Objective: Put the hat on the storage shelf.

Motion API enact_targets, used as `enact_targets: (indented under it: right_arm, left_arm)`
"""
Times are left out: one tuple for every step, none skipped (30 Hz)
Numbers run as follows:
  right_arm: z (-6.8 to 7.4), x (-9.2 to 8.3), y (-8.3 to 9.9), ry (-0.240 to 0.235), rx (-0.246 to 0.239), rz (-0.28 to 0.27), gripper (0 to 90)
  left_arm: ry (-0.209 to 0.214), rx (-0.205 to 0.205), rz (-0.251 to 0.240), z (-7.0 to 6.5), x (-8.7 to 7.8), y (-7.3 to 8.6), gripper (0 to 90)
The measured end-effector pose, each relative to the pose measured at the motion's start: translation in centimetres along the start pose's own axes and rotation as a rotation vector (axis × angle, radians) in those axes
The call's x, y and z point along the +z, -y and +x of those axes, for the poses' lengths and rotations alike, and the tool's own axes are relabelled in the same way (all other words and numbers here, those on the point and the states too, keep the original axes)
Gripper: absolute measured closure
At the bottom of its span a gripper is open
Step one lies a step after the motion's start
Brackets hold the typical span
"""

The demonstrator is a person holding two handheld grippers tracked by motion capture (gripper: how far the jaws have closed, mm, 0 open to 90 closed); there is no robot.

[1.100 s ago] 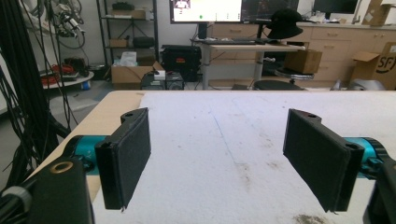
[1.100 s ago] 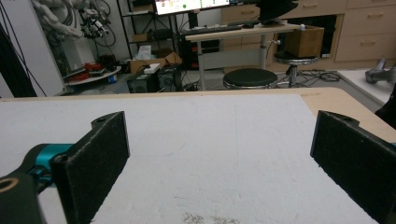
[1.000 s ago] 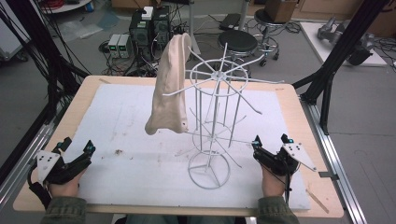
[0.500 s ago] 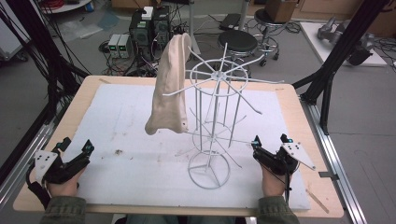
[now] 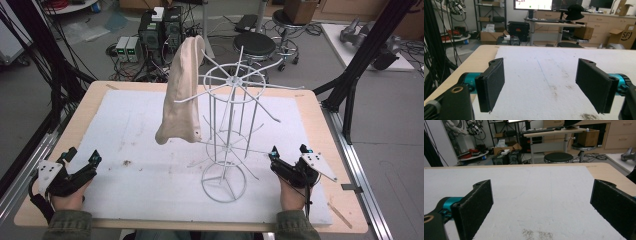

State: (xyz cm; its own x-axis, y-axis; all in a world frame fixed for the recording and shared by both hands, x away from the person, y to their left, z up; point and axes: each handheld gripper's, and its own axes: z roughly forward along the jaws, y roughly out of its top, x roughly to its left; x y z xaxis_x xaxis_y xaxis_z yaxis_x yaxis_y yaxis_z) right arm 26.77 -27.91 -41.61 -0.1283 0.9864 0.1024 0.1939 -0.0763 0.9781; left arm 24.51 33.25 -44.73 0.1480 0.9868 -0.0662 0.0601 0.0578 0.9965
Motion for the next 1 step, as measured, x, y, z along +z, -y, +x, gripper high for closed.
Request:
enact_targets:
  right_arm:
    - [0.05,-0.05,0.02,-0.004,-0.001,0.002,3.7]
  left_arm:
    - [0.002,0.005,0.0,-0.05,0.0,-0.01,23.5]
